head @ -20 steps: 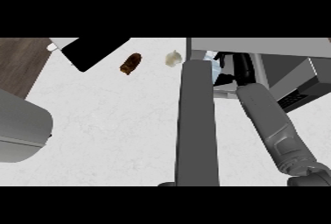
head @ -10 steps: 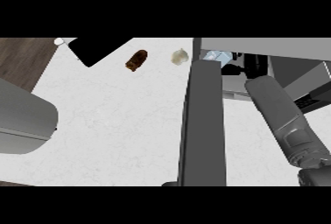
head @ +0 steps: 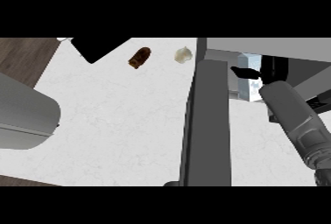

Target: Pick up the milk, place it into the microwave and close the microwave

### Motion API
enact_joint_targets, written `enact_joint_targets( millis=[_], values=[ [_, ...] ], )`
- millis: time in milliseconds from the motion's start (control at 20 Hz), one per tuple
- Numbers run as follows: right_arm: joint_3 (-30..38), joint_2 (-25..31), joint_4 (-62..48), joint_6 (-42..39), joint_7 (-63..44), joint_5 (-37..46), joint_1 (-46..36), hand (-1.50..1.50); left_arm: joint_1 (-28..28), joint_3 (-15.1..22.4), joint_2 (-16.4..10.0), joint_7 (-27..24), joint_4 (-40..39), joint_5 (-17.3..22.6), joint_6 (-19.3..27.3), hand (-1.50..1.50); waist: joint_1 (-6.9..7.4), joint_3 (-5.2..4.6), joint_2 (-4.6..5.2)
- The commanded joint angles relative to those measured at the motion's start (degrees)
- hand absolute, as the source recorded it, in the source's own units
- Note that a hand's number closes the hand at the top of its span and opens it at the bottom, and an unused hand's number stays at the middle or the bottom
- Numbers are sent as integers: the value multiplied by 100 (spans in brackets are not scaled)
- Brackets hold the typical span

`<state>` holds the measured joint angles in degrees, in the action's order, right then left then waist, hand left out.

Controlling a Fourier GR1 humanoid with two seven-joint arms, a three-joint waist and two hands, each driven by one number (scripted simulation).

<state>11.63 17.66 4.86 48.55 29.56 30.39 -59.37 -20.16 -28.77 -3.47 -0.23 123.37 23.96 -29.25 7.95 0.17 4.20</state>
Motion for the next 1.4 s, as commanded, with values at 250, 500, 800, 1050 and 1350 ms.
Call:
enact_joint_targets(
  millis=[250, 500, 800, 1050, 1350],
  values=[
    [-70, -160, 114, -410, 473, 71, -172, -150, 327, 131, -104, -45, -369, -314, -28, -150, 16, 23, 7],
    [30, -353, 115, -815, 629, -44, -303, -150, 337, 389, -160, 10, -337, -400, -256, -150, 15, 22, -27],
    [395, -388, 218, -1625, 1161, -450, -154, -150, 272, 665, -51, -45, -333, -398, -478, -150, -88, 26, -89],
    [768, -489, 299, -2283, 1623, -862, -11, -150, 361, 827, -132, -147, -380, -491, -706, -150, -183, 21, -138],
    [1119, -522, 202, -3299, 1860, -1271, 215, -150, 517, 1253, 76, 97, -298, -600, -589, -150, -412, 10, -237]
  ],
)
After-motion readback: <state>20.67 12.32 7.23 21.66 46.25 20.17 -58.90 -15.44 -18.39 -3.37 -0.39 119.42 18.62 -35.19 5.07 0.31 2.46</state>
